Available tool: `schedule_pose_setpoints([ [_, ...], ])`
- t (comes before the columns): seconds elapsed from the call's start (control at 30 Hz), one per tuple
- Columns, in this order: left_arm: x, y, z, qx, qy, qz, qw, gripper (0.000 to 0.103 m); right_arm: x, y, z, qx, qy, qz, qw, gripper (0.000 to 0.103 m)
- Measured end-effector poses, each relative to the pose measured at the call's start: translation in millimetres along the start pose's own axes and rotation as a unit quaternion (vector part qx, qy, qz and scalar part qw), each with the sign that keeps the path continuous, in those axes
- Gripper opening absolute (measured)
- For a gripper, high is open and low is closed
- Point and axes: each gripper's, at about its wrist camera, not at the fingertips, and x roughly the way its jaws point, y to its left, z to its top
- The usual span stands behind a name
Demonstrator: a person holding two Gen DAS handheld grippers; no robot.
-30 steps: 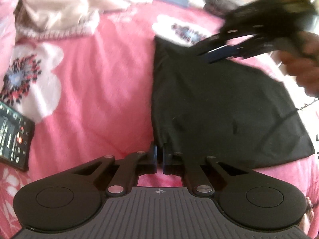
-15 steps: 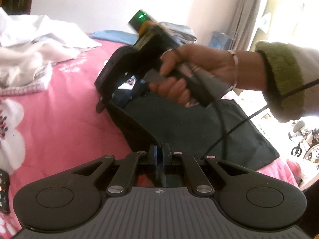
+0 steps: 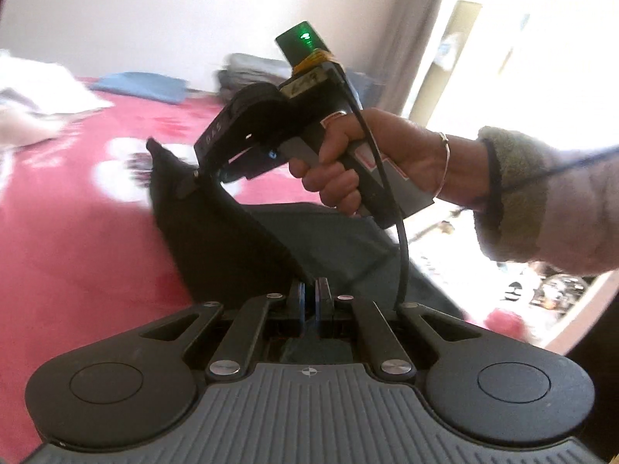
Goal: Fold clothes
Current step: 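Grasp the black T-shirt's edge with both grippers, then lift the gripped edge and fold it over the shirt, then open both grippers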
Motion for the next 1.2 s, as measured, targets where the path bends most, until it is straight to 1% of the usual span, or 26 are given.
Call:
schedule_pose_setpoints([
  [0.07, 13.0, -8.0, 4.3, 0.009, 0.010, -0.031, 0.9994, 0.002, -22.9, -18.9, -4.4, 0.006, -0.020, -0.003, 1.000, 0.005],
  [0.13, 27.7, -14.4, 8.5, 0.017, 0.022, -0.063, 0.9976, 0.002, -45.6, -41.4, -14.3, 0.013, -0.038, -0.016, 0.999, 0.005],
  [0.27, 69.6, -29.4, 13.8, 0.027, 0.061, -0.125, 0.9899, 0.002, -80.7, -89.5, -40.5, 0.037, -0.064, -0.045, 0.996, 0.005],
  [0.4, 108.7, -41.2, 15.1, 0.041, 0.096, -0.161, 0.9815, 0.002, -99.7, -143.9, -67.3, 0.095, -0.080, -0.064, 0.990, 0.005],
  [0.5, 130.7, -45.7, 17.9, 0.042, 0.114, -0.181, 0.9760, 0.002, -108.5, -174.7, -84.6, 0.130, -0.088, -0.070, 0.985, 0.005],
  [0.6, 149.7, -46.8, 22.8, 0.046, 0.124, -0.197, 0.9714, 0.002, -114.7, -198.3, -97.3, 0.147, -0.093, -0.068, 0.982, 0.005],
  [0.73, 169.7, -58.5, 23.7, 0.050, 0.132, -0.214, 0.9666, 0.002, -120.7, -220.2, -107.6, 0.160, -0.102, -0.063, 0.980, 0.005],
  [0.9, 178.6, -70.4, 24.2, 0.048, 0.139, -0.229, 0.9623, 0.002, -126.1, -239.8, -113.2, 0.174, -0.111, -0.055, 0.977, 0.005],
  [1.13, 199.5, -83.9, 20.5, 0.060, 0.152, -0.237, 0.9577, 0.002, -129.3, -261.7, -125.5, 0.196, -0.111, -0.052, 0.973, 0.005],
  [1.17, 202.4, -84.0, 19.4, 0.061, 0.155, -0.236, 0.9573, 0.002, -128.5, -266.6, -127.7, 0.206, -0.108, -0.053, 0.971, 0.006],
  [1.2, 204.7, -83.5, 18.7, 0.060, 0.158, -0.236, 0.9570, 0.002, -127.8, -272.2, -130.2, 0.217, -0.103, -0.053, 0.969, 0.009],
])
